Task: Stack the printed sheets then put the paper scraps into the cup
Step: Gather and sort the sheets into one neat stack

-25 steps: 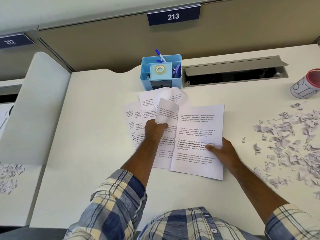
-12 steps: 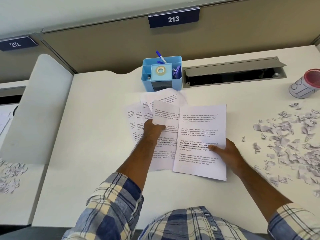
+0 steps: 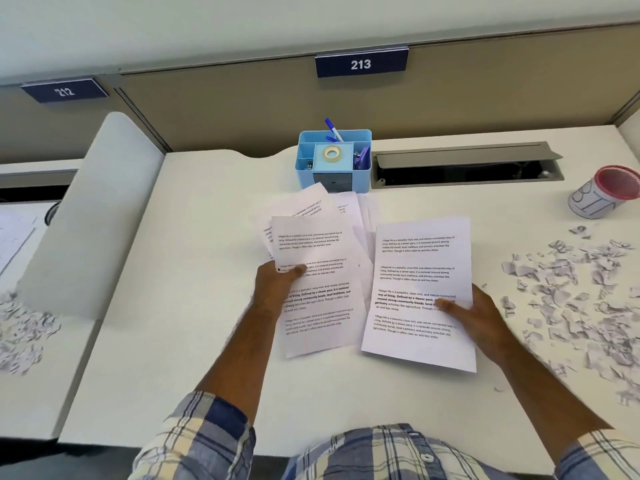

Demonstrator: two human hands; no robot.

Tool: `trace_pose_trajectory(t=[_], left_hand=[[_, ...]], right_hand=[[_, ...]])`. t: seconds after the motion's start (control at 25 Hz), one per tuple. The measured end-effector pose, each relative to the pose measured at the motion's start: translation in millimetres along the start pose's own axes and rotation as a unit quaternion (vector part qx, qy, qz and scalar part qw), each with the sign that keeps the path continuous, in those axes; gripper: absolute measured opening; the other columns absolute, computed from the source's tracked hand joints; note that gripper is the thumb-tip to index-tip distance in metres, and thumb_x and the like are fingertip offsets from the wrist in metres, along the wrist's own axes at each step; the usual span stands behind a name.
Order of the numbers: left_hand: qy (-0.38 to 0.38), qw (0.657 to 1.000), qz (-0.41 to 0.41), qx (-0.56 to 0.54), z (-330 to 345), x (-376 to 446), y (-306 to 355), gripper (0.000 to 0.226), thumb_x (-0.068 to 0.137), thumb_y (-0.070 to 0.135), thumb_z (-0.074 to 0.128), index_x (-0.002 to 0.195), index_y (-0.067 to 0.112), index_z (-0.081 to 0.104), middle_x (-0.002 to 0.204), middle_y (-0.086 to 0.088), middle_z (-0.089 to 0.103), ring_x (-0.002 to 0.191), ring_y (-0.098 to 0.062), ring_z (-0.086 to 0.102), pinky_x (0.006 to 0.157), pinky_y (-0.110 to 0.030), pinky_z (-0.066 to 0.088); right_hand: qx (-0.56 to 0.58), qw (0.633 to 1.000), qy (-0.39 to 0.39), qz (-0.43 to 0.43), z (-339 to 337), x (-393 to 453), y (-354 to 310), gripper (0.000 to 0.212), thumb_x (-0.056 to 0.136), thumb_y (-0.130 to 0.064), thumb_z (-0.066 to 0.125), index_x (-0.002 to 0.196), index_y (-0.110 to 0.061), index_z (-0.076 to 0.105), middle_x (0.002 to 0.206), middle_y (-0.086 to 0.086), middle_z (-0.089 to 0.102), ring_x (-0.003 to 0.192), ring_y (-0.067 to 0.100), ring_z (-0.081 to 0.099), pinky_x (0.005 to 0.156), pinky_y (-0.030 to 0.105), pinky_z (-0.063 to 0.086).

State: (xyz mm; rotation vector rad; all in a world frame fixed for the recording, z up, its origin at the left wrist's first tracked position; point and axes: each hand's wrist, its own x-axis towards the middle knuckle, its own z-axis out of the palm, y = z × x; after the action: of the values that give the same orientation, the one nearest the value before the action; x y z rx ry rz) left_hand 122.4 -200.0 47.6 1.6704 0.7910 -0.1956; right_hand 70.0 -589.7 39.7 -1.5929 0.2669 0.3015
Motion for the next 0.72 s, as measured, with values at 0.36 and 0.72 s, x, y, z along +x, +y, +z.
trace_pose_trajectory(t=[0.36,0.72], left_hand=[[-0.07,0.992,0.105,0.007,-50.5,-73.2,40.3,0.028,0.085,0.026,0.088,0.109,0.014,0.079,0.098,-0.001,0.082,0.091,-0.021,0.08,0.084,-0.041,0.064],[-0.194,0.974,0.106,-0.043,-31.3,-117.8,67.4,0.029,0.09,0.025,0.082,0.116,0.014,0.076,0.108,-0.003,0.081,0.099,-0.022,0.079,0.081,-0.035,0.064]], right_hand=[[-0.007,1.0,-0.019,-0.002,9.2,-20.1,-6.4,0.081,0.062,-0.056,0.091,0.13,-0.022,0.063,0.124,0.001,0.073,0.112,0.026,0.071,0.099,0.053,0.054],[0.018,0.994,-0.103,0.006,54.4,-35.1,-19.1,0.048,0.087,-0.017,0.074,0.133,-0.015,0.06,0.124,0.007,0.073,0.113,0.033,0.071,0.087,0.042,0.06]])
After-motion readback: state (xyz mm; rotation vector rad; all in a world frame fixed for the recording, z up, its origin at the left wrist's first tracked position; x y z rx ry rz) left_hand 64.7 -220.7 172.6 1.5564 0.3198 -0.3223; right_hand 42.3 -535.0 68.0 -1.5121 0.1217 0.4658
